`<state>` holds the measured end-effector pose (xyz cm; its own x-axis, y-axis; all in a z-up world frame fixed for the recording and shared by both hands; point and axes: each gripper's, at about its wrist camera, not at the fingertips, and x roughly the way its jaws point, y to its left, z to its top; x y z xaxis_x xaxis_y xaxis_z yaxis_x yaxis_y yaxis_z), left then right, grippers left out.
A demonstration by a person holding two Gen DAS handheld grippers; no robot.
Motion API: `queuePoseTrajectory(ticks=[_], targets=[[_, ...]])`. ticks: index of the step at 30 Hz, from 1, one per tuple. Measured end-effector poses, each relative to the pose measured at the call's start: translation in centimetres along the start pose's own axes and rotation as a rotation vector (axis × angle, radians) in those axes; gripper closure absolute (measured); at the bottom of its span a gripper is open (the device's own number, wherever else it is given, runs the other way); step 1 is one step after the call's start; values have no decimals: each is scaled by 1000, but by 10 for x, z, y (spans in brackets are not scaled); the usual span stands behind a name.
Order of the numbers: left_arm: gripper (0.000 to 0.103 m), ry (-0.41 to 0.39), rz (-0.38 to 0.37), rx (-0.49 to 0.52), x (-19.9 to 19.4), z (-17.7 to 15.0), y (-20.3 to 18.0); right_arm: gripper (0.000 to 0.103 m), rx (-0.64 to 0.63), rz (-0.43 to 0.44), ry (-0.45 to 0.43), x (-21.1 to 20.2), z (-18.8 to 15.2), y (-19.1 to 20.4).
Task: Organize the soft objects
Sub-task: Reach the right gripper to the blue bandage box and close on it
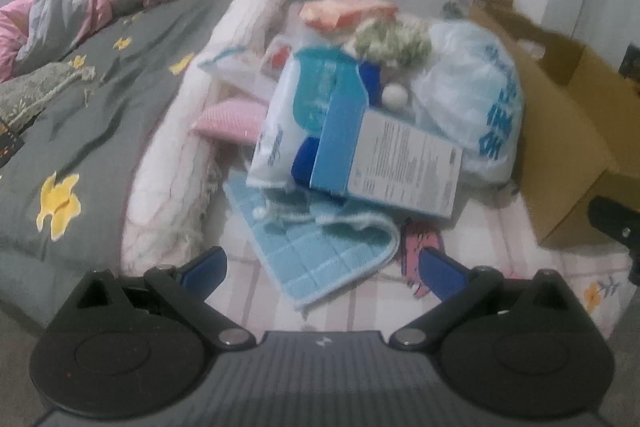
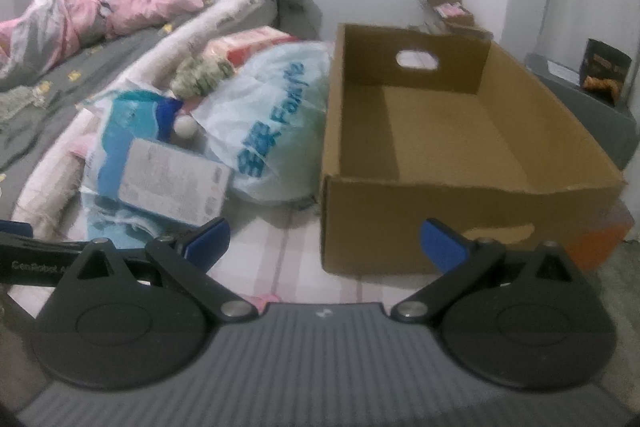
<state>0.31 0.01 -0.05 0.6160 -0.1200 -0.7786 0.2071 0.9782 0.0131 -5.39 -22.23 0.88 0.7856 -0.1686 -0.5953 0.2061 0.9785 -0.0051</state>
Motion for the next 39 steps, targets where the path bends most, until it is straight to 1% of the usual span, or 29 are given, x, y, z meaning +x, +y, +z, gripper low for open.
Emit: queuePoseTrajectory(ticks=[2,4,7,10,13,15,18,20,21,23,24,25,26,28,29,33,36,39], targets=[[0,-29,-20,-9,-4,2,4,1,-8,30,-43,-1,4,2],[1,-53,-38,-22,-6,2,8,1,-13,79,-78,-3,9,4],[1,-72,-66,-37,-4,-2,13,1,-5,161,-118,-4,16,8],[4,-82,-96,-47,0,-8,17,1,-3,215,-153,-4,24,13],[7,-106,-119,-54,6,-14,20,1,8,276,-143,4,31,16],[7,-129,-144,-60,8,-17,21,1,21,321,-127,9,35,18],[7,-149,-203,-69,14,-19,22,7,5,374,-107,17,40,28],[16,-152,-238,-62,20,-19,21,18,-20,389,-83,26,44,37],[20,-149,-249,-55,23,-19,20,22,-35,397,-72,31,44,42],[38,-130,-277,-41,30,-18,18,36,-57,413,-44,43,48,50],[42,-122,-289,-35,34,-17,17,41,-67,421,-31,49,50,54],[48,-113,-297,-32,37,-17,16,49,-79,424,-19,55,52,58],[55,-105,-310,-29,40,-17,16,53,-91,421,-7,61,54,62],[63,-100,-338,-25,44,-17,16,54,-109,427,5,72,58,69],[64,-99,-351,-22,45,-17,16,55,-118,428,8,76,59,72],[64,-102,-392,-13,49,-15,15,55,-134,418,27,97,66,80],[64,-102,-415,-18,53,-13,14,54,-106,431,72,118,72,82],[64,-105,-425,-26,55,-10,13,46,-65,466,136,134,74,83]])
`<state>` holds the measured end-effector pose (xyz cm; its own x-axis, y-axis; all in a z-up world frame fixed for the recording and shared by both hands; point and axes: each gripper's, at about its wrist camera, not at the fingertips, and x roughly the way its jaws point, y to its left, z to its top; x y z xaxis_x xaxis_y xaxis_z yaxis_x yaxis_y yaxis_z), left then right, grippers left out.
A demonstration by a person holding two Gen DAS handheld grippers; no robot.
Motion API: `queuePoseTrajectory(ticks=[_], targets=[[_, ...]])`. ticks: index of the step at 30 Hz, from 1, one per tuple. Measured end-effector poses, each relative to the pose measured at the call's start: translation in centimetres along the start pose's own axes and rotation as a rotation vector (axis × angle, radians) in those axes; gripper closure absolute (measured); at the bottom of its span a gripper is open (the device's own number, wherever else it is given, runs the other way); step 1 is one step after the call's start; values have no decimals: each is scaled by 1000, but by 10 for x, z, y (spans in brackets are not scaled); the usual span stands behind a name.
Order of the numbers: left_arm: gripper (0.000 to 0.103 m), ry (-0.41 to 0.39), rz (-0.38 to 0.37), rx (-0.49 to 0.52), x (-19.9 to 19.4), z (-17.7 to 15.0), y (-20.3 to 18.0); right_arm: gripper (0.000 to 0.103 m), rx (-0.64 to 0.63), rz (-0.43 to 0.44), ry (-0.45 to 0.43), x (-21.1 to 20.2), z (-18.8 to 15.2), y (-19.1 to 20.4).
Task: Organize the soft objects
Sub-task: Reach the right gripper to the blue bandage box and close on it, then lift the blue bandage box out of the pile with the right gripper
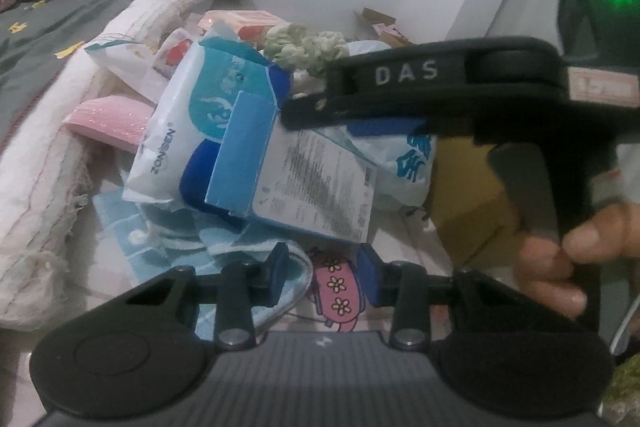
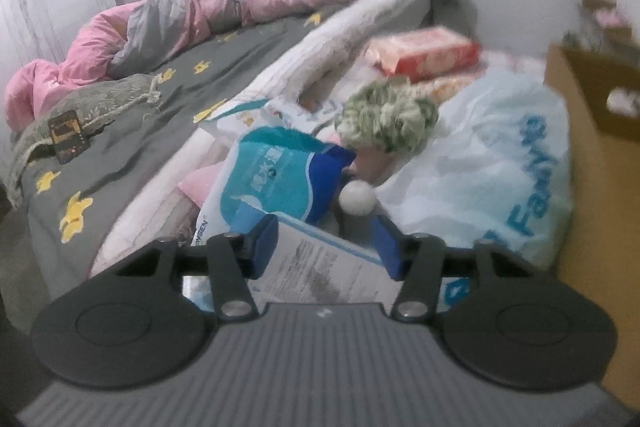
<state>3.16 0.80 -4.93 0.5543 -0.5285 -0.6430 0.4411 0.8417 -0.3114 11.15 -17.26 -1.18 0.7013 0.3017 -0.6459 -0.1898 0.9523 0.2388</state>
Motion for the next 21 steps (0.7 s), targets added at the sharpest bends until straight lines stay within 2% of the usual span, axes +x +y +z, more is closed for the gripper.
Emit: queuePoseTrajectory(ticks=[4,9,13,15,17,21], targets=[[64,-1,3,10,3,1,-3,41,51,50,74,8,-5,-5],[64,9,7,20,2,-3,-7,41,83,106,104,-6,-17,-6],[64,10,5,20,3,-2,-12,38,65,78,57,-16,-14,-4],[64,-3,7,26,3,-1,-16,32,58,82,20,-14,-2,-2],[64,-22,8,35,6,1,-20,21,40,65,-2,-5,7,-1],[66,-29,24,45,17,4,-21,20,29,53,28,20,15,-1]])
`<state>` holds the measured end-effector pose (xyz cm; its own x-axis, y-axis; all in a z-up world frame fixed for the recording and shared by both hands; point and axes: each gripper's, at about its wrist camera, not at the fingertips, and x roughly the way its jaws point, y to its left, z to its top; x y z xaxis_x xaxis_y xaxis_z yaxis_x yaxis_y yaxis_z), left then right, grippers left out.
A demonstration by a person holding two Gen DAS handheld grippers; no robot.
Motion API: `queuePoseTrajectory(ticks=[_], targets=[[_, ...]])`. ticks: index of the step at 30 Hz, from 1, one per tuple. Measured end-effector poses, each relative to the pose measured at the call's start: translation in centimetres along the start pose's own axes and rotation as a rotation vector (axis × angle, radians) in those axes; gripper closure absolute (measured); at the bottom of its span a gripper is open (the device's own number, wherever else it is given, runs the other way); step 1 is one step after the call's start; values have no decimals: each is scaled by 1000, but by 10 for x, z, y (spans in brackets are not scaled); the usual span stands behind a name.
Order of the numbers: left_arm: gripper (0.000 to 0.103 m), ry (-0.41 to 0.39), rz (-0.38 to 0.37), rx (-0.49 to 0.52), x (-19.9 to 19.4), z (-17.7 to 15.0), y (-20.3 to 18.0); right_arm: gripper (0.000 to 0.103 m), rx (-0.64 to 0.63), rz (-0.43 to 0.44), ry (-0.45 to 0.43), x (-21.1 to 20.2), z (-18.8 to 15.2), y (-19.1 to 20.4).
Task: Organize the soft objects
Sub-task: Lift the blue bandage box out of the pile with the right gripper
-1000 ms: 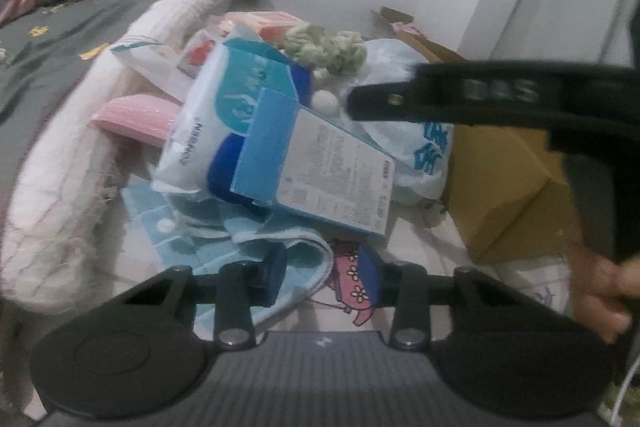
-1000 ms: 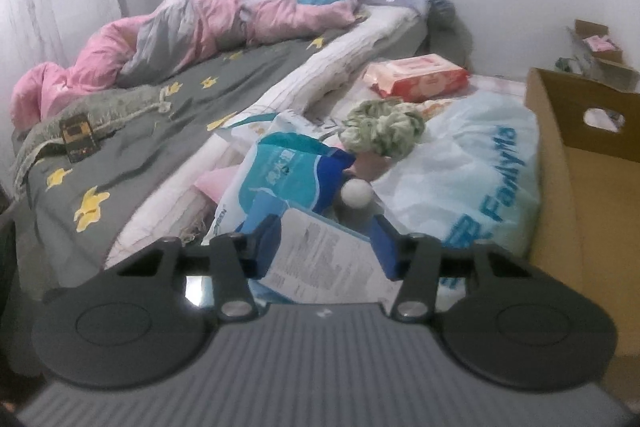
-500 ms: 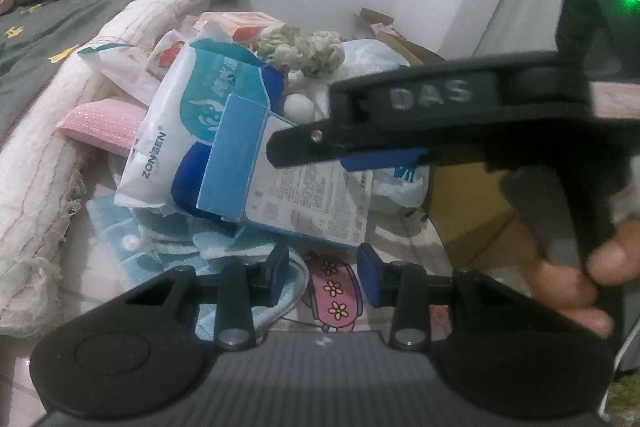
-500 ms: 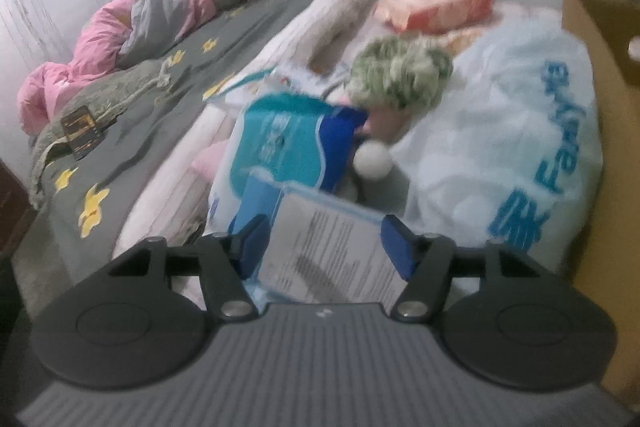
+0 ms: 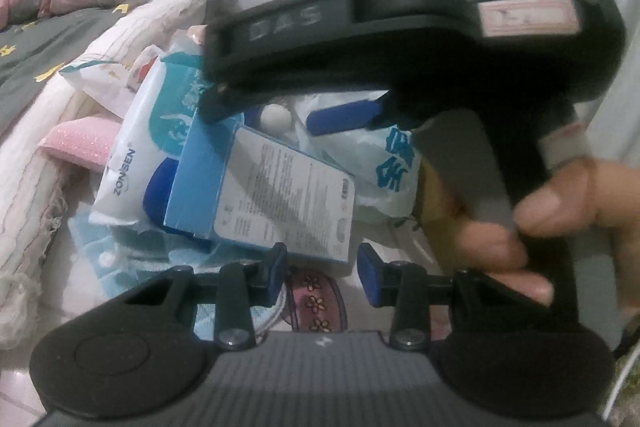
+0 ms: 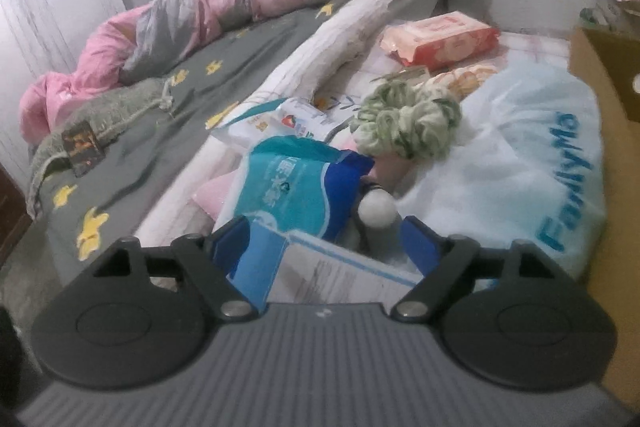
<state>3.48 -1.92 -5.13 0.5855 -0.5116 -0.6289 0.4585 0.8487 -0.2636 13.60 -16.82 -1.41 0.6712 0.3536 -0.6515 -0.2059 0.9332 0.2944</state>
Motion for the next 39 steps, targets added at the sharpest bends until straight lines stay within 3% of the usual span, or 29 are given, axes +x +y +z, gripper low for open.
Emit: queuePoseTrajectory(ticks=[6,15,27,33,36,39], targets=[[66,29,-13,-13,12,2,7,20,64,60,75,16,-1,-11],[65,53,-16,-31,14,-2,16,19,66,119,105,-15,-9,-10],[48,83,-15,-32,-3,-16,24,18,150,292,168,-52,-42,2],[46,132,-43,-51,-9,-32,20,18,277,416,294,-54,-69,-7],[46,155,-45,-54,-4,-38,17,18,286,425,257,-63,-71,-9],[46,143,-36,-36,-1,-38,12,18,258,357,192,-66,-64,-11]])
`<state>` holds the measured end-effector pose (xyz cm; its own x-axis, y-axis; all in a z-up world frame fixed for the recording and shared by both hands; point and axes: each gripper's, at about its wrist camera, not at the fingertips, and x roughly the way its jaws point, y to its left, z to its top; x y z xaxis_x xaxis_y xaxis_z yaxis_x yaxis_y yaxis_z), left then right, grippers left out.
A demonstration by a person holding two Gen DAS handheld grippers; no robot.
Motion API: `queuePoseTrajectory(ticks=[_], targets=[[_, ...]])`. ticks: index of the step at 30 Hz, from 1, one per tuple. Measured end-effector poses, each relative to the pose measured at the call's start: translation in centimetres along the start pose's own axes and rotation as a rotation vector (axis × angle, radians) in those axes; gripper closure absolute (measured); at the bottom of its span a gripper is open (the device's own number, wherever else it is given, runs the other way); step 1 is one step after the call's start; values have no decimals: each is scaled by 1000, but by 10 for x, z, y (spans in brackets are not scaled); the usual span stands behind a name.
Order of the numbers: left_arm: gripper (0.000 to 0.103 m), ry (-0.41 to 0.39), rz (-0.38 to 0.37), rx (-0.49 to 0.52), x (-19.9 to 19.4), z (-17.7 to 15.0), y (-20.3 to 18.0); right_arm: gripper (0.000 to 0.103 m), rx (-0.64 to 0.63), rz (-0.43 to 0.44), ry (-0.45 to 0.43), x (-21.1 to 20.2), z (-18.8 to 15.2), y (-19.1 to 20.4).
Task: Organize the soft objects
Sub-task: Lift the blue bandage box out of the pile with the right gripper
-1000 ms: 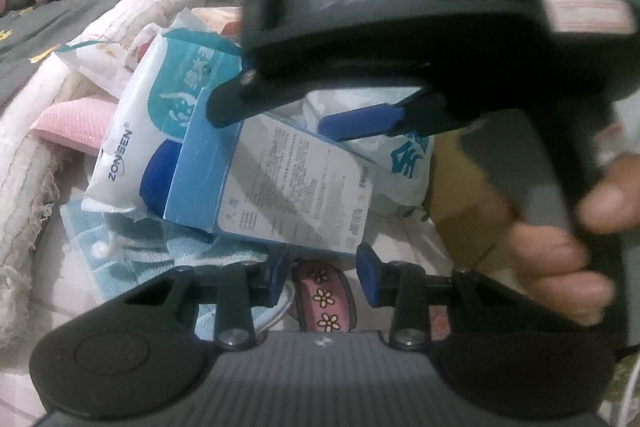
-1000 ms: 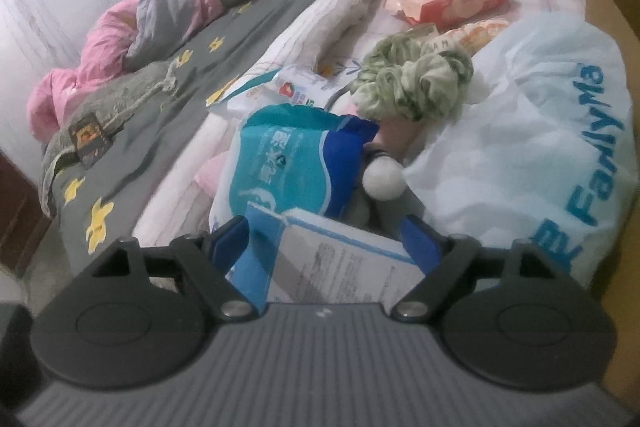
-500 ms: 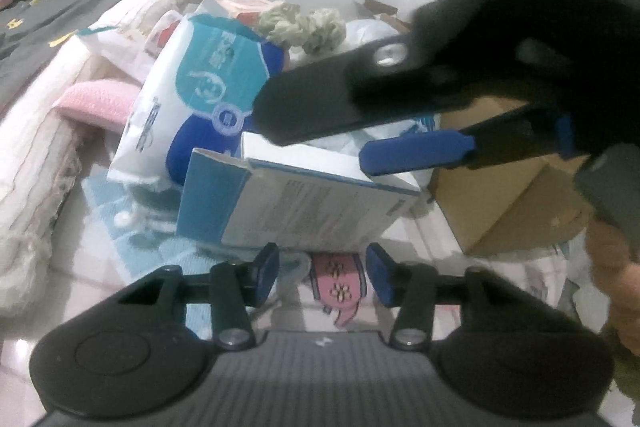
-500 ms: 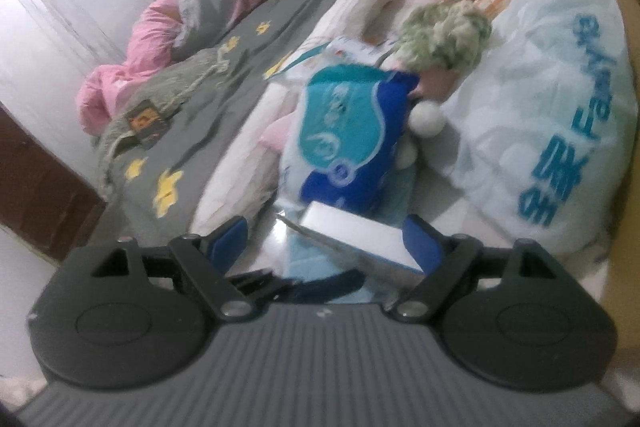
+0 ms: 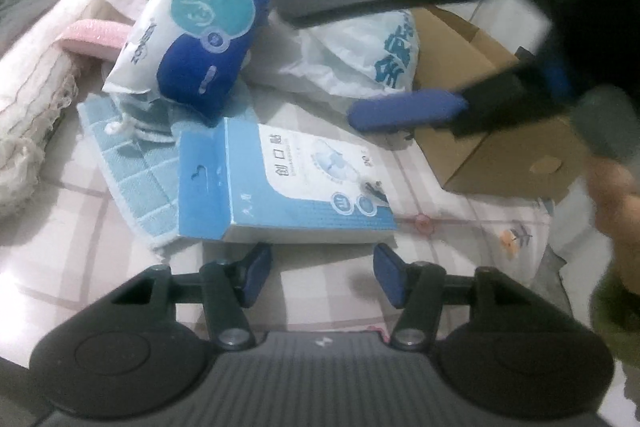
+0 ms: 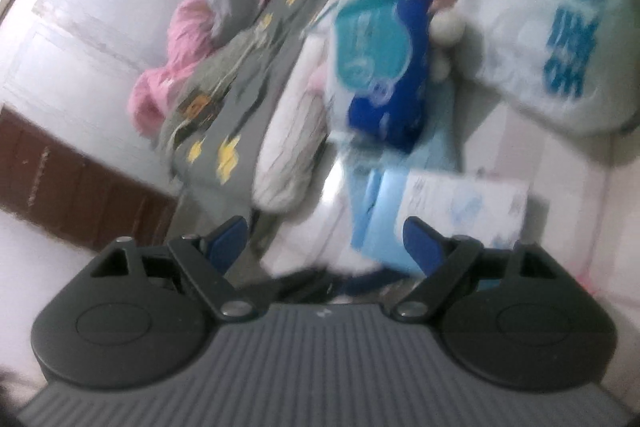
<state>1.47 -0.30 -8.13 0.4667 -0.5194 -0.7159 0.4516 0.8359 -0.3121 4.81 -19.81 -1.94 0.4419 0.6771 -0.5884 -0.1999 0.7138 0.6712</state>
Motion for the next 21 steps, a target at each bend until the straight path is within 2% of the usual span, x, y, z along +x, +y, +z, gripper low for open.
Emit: queuePoseTrajectory(ticks=[5,7,12,18,21], targets=[[47,-3,10,-6,2,-3,-3,18,-90,-190,-83,20,13,-8],[47,-4,13,-8,1,-4,-3,18,-88,-250,-81,30,16,-19],[47,-8,20,-13,-1,-6,-1,19,2,-255,-19,43,8,-46],[45,-12,21,-31,-3,-5,6,21,55,-241,3,19,-11,-52],[42,1,41,-23,-2,-4,7,31,49,-250,18,16,-25,-45]])
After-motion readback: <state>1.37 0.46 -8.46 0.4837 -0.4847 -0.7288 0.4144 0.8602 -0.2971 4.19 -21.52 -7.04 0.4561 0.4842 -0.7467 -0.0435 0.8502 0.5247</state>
